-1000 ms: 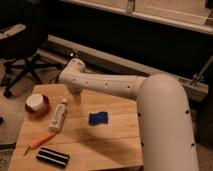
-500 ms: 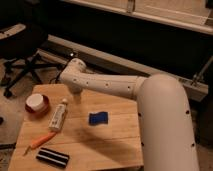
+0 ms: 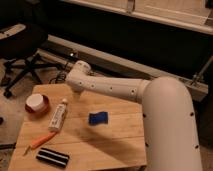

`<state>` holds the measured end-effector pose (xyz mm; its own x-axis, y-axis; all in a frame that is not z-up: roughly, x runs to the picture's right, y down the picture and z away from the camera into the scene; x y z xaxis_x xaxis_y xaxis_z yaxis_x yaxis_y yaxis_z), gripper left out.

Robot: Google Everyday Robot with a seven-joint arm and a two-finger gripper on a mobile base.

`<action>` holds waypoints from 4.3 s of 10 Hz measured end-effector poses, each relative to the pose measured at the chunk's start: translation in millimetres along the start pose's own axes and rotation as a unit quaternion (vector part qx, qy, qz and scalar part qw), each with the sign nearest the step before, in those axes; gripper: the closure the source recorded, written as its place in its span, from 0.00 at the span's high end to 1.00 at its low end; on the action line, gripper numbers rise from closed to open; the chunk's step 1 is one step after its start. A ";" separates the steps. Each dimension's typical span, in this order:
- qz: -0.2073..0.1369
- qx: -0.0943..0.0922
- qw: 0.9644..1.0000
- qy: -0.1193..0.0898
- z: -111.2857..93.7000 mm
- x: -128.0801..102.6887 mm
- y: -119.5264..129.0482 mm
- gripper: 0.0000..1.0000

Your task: Stand the bottle upright

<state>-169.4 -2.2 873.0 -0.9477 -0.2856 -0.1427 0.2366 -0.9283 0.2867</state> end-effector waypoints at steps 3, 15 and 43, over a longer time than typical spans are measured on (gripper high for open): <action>0.142 -0.018 0.990 -0.014 3.3 -12.2 9.8 0.79; 0.578 0.012 0.815 -0.032 30.0 17.4 20.9 0.79; 0.594 0.090 0.768 -0.223 64.8 86.3 -82.0 0.79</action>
<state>-284.5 64.7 898.6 -0.0746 -0.7582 0.6477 0.9953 -0.0165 0.0954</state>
